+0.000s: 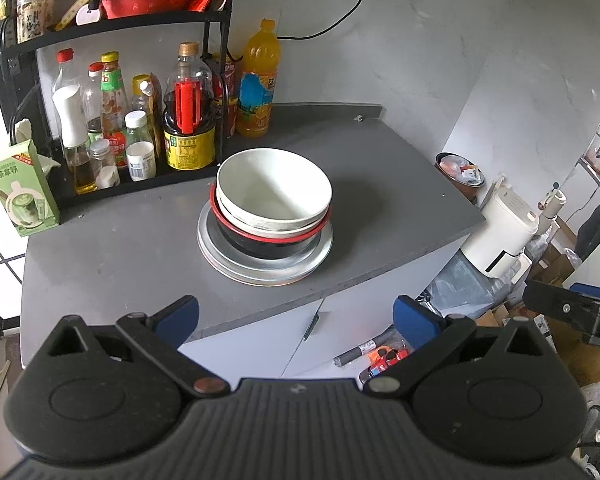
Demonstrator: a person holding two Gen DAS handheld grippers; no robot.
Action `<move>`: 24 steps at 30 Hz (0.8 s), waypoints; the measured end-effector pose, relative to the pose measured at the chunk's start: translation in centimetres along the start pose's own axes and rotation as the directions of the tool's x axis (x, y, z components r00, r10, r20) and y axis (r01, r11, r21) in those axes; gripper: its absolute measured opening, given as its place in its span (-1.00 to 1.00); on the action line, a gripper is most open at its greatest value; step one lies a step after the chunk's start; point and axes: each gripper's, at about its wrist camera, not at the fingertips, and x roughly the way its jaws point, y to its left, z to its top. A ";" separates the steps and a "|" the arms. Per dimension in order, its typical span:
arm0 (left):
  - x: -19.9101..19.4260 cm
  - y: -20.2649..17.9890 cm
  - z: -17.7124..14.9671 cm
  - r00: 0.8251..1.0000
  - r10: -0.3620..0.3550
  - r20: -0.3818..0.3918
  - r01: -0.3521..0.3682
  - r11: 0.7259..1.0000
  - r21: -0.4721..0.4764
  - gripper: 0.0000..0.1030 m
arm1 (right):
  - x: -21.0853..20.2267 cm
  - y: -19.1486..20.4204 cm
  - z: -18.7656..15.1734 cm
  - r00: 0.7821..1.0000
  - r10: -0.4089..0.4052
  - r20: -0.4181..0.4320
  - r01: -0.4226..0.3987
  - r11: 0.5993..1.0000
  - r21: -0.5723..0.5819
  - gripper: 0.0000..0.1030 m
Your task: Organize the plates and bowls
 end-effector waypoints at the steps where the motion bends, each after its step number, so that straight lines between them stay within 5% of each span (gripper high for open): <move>1: 0.0 0.0 0.0 1.000 0.000 0.000 0.000 1.000 0.001 0.99 | 0.0 0.0 0.0 1.000 -0.001 0.000 0.001 1.000 0.001 1.00; 24: 0.0 0.3 -0.1 1.000 -0.001 -0.020 0.001 1.000 0.013 0.99 | -0.1 -0.2 -0.4 1.000 -0.008 0.017 0.008 1.000 0.013 1.00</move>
